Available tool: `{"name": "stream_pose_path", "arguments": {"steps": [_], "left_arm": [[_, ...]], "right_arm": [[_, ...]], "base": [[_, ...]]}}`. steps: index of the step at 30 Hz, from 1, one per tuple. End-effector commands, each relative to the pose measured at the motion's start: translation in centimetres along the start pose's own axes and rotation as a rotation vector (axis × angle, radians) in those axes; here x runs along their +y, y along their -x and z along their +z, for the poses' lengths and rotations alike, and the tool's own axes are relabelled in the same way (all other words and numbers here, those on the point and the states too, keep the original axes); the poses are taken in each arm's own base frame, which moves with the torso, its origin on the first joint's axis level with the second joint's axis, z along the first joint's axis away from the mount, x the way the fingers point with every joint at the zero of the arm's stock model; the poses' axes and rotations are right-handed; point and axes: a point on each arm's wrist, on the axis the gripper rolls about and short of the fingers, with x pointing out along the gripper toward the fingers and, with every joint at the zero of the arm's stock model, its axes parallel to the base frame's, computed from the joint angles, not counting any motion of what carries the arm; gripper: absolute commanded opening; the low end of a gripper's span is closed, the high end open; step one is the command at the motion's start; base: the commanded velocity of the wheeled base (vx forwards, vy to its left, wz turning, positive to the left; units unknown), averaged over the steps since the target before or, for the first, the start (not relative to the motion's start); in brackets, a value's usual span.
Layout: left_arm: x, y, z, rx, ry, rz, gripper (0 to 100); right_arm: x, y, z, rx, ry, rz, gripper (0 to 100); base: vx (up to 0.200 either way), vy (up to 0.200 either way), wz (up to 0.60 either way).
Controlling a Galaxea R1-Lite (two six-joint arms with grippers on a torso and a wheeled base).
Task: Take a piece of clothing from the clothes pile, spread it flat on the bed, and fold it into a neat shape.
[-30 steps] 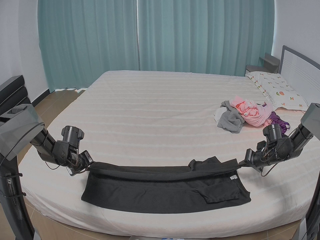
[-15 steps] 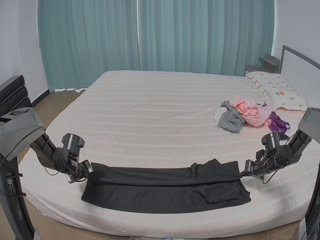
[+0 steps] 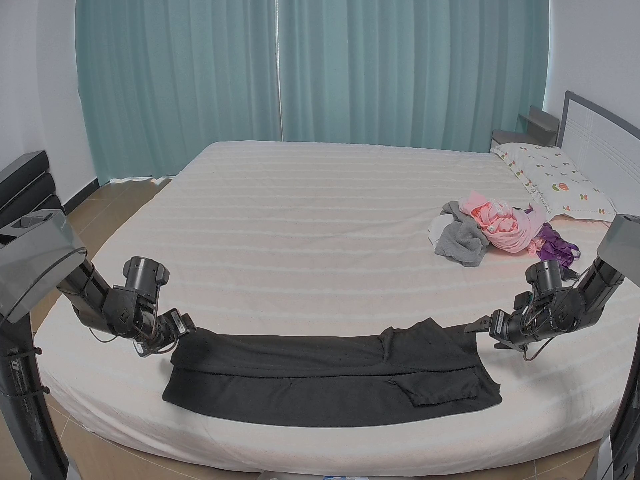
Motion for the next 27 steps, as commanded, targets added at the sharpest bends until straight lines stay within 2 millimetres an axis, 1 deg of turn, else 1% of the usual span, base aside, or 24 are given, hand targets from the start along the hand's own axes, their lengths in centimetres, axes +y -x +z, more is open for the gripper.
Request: {"name": "stream_pose_path", "arguments": {"steps": [1, 2, 3, 6, 8, 9, 10, 11, 14, 19, 22, 27], "left_arm": [[-1.2, -0.9, 1.6, -0.043, 0.012, -0.034, 100], [-1.2, -0.9, 1.6, -0.043, 0.012, -0.034, 100], [-1.5, -2.2, 1.5, -0.035, 0.006, -0.026, 100], [-2.0, -3.9, 1.2, -0.024, 0.008, -0.016, 100], [-2.2, -4.8, 1.2, -0.023, 0.026, -0.015, 100], [-2.2, -4.8, 1.3, -0.024, 0.027, -0.016, 100], [-2.2, -5.4, 1.2, -0.019, 0.027, -0.012, 100], [-2.2, -5.8, 1.1, -0.018, 0.027, -0.011, 0], [-2.4, -6.4, 1.4, -0.024, 0.032, -0.011, 0], [-2.2, -6.5, 1.5, -0.026, 0.043, -0.005, 0], [-2.0, -6.1, 1.9, -0.035, 0.061, -0.005, 0], [-2.0, -5.2, 2.6, -0.073, 0.094, 0.004, 0]], "right_arm": [[-0.3, -0.8, 0.3, -0.056, -0.016, 0.02, 100], [-0.3, -0.8, 0.3, -0.056, -0.016, 0.02, 100], [-0.4, -1.3, 0.4, -0.093, -0.018, 0.04, 100], [-0.6, -1.9, 0.1, -0.122, -0.038, 0.058, 100], [-0.6, -1.9, 0.2, -0.137, -0.065, 0.069, 100], [-0.6, -1.9, 0.2, -0.135, -0.069, 0.07, 100], [-0.6, -1.9, 0.3, -0.137, -0.087, 0.076, 100], [-0.6, -2.0, 0.3, -0.135, -0.095, 0.076, 100], [-0.8, -2.5, 0.1, -0.126, -0.099, 0.073, 100], [-0.7, -2.6, 0.3, -0.132, -0.099, 0.074, 100], [-0.7, -2.7, 0.7, -0.146, -0.1, 0.071, 100], [-1.0, -3.8, 1.1, -0.163, -0.102, 0.039, 100]], "base": [[0.0, 0.0, 0.0], [0.0, 0.0, 0.0], [0.0, 0.0, 0.0], [0.0, 0.0, 0.0], [0.0, 0.0, 0.0], [0.0, 0.0, 0.0], [0.0, 0.0, 0.0], [0.0, 0.0, 0.0], [0.0, 0.0, 0.0], [0.0, 0.0, 0.0], [0.0, 0.0, 0.0], [0.0, 0.0, 0.0]]}}
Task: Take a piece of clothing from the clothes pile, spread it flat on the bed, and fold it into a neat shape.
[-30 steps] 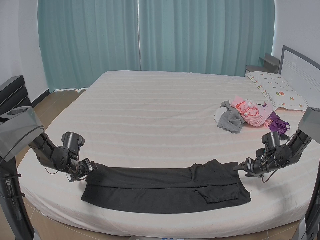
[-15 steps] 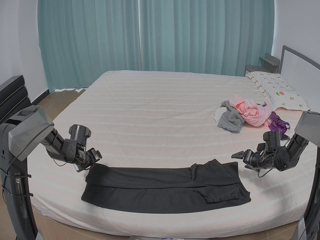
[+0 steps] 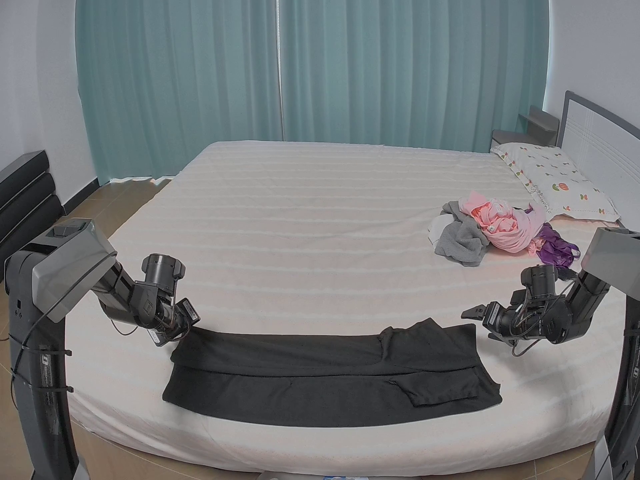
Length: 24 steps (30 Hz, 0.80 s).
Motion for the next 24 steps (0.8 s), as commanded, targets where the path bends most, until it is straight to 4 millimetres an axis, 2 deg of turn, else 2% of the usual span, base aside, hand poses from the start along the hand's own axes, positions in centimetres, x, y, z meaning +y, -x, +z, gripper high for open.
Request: {"name": "stream_pose_path", "arguments": {"steps": [1, 10, 11, 16, 24], "left_arm": [[0.0, 0.6, 0.6, -0.019, 0.011, -0.004, 0], [0.3, 0.9, 0.8, -0.021, 0.017, 0.0, 0], [0.3, 0.8, 0.7, -0.019, 0.017, 0.002, 0], [0.3, 0.6, 0.6, -0.014, 0.016, 0.005, 0], [0.4, 0.7, 0.4, -0.009, 0.014, 0.009, 0]], "right_arm": [[-0.4, -1.3, 0.0, -0.002, -0.001, -0.024, 100], [0.1, -2.6, -0.1, -0.004, -0.037, -0.024, 100], [0.3, -2.7, -0.2, -0.001, -0.035, -0.021, 0], [0.5, -2.7, -0.2, -0.005, -0.031, -0.024, 0], [-0.1, -2.1, 1.0, -0.051, -0.056, -0.036, 0]], "base": [[0.0, 0.0, 0.0], [0.0, 0.0, 0.0], [0.0, 0.0, 0.0], [0.0, 0.0, 0.0], [0.0, 0.0, 0.0]]}}
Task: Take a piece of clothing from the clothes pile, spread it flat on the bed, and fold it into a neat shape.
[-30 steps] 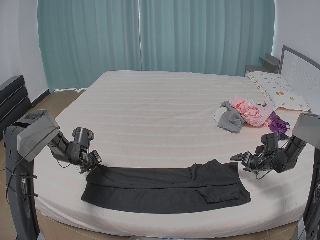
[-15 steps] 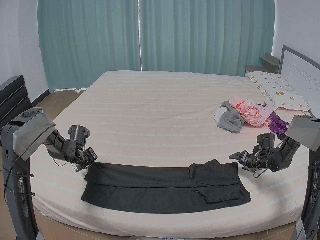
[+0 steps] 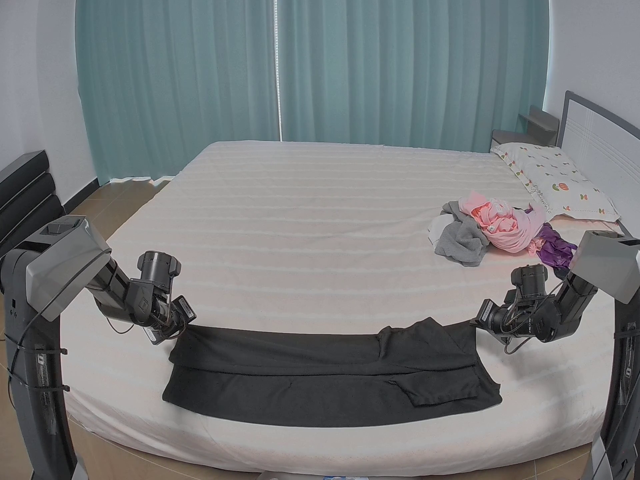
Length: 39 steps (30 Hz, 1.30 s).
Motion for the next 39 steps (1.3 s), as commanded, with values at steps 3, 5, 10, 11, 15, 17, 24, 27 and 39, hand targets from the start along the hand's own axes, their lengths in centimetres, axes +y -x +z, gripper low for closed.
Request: {"name": "stream_pose_path", "arguments": {"steps": [3, 5, 10, 11, 15, 17, 24, 27, 39], "left_arm": [[0.1, -0.1, -0.1, 0.003, 0.0, 0.003, 0], [0.1, -0.1, -0.1, 0.004, 0.001, 0.002, 0], [0.0, -0.1, -0.1, 0.002, 0.001, -0.002, 0], [0.0, -0.1, -0.1, 0.002, 0.001, -0.002, 0], [0.0, 0.1, 0.0, 0.004, 0.006, -0.01, 100], [-0.1, 0.2, 0.0, 0.002, 0.015, -0.013, 100], [0.4, 2.4, 0.8, 0.005, 0.057, -0.047, 100], [1.2, 4.8, 1.0, 0.031, 0.059, -0.099, 100], [4.2, 8.7, -1.6, 0.127, -0.083, -0.174, 100]], "right_arm": [[-0.5, 0.4, 0.7, -0.019, -0.015, -0.006, 0], [-0.6, 0.4, 0.6, -0.018, -0.015, -0.007, 0], [-0.8, 0.4, 0.5, -0.013, -0.02, -0.012, 0], [-0.8, 0.4, 0.4, -0.012, -0.02, -0.011, 0], [-0.8, 0.5, 0.3, -0.008, -0.025, -0.014, 100], [-0.6, 1.2, 0.2, -0.005, -0.053, -0.007, 100], [0.5, 4.8, 0.2, -0.005, -0.075, 0.04, 100], [0.5, 6.2, -0.5, 0.004, -0.083, 0.048, 100], [-1.1, 7.6, -3.6, -0.027, -0.13, 0.09, 100]], "base": [[0.0, 0.0, 0.0], [0.0, 0.0, 0.0], [0.0, 0.0, 0.0], [0.0, 0.0, 0.0], [0.0, 0.0, 0.0], [0.0, 0.0, 0.0], [0.0, 0.0, 0.0], [0.0, 0.0, 0.0], [0.0, 0.0, 0.0]]}}
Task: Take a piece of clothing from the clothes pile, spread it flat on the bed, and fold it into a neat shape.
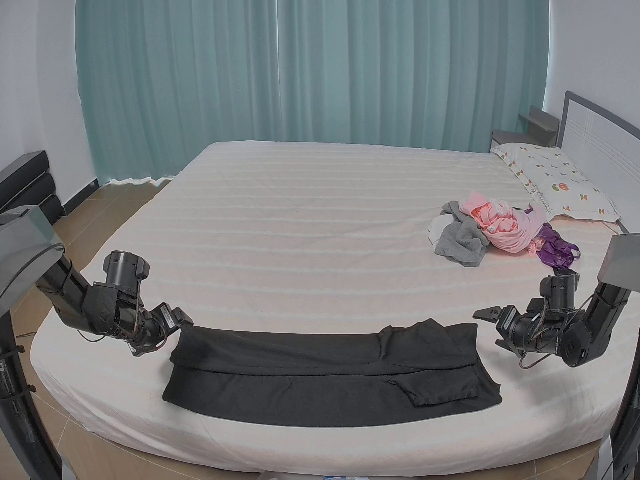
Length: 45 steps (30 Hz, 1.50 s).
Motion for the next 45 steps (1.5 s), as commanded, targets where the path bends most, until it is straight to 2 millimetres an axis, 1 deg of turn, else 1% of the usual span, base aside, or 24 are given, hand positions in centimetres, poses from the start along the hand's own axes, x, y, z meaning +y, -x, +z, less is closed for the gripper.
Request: {"name": "stream_pose_path", "arguments": {"steps": [1, 6, 11, 15, 18, 20, 26, 34, 39, 45], "left_arm": [[0.8, 1.3, -1.1, 0.003, -0.061, -0.025, 100], [1.3, 0.2, -1.7, 0.004, -0.116, -0.027, 100], [1.5, -0.8, -2.0, 0.025, -0.161, -0.021, 100], [1.8, -1.7, -2.6, 0.069, -0.239, -0.048, 100], [1.9, -2.2, -3.1, 0.1, -0.251, -0.061, 100], [2.0, -3.0, -3.5, 0.118, -0.262, -0.055, 100], [1.9, -4.8, -3.8, 0.077, -0.302, -0.072, 100], [1.4, -5.2, -4.4, 0.082, -0.335, -0.073, 100], [1.4, -5.6, -4.8, 0.07, -0.347, -0.023, 100], [1.4, -5.6, -4.7, 0.054, -0.352, -0.012, 100]], "right_arm": [[-0.9, 0.4, -1.0, 0.022, -0.031, -0.008, 100], [-1.0, 0.4, -1.0, 0.055, -0.055, 0.026, 100], [-1.2, 0.2, -1.2, 0.068, -0.073, 0.024, 100], [-1.6, -0.1, -1.4, 0.08, -0.079, 0.012, 100], [-1.6, -0.1, -1.4, 0.079, -0.079, 0.013, 100], [-1.6, -0.1, -1.5, 0.081, -0.078, 0.012, 100], [-1.6, -0.1, -1.5, 0.081, -0.078, 0.012, 100], [-1.5, -0.1, -1.5, 0.082, -0.077, 0.013, 100], [-1.6, -0.1, -1.6, 0.084, -0.078, 0.011, 100], [-1.6, -0.1, -1.6, 0.084, -0.078, 0.011, 100]], "base": [[0.0, 0.0, 0.0], [0.0, 0.0, 0.0], [0.0, 0.0, 0.0], [0.0, 0.0, 0.0], [0.0, 0.0, 0.0], [0.0, 0.0, 0.0], [0.0, 0.0, 0.0], [0.0, 0.0, 0.0], [0.0, 0.0, 0.0], [0.0, 0.0, 0.0]]}}
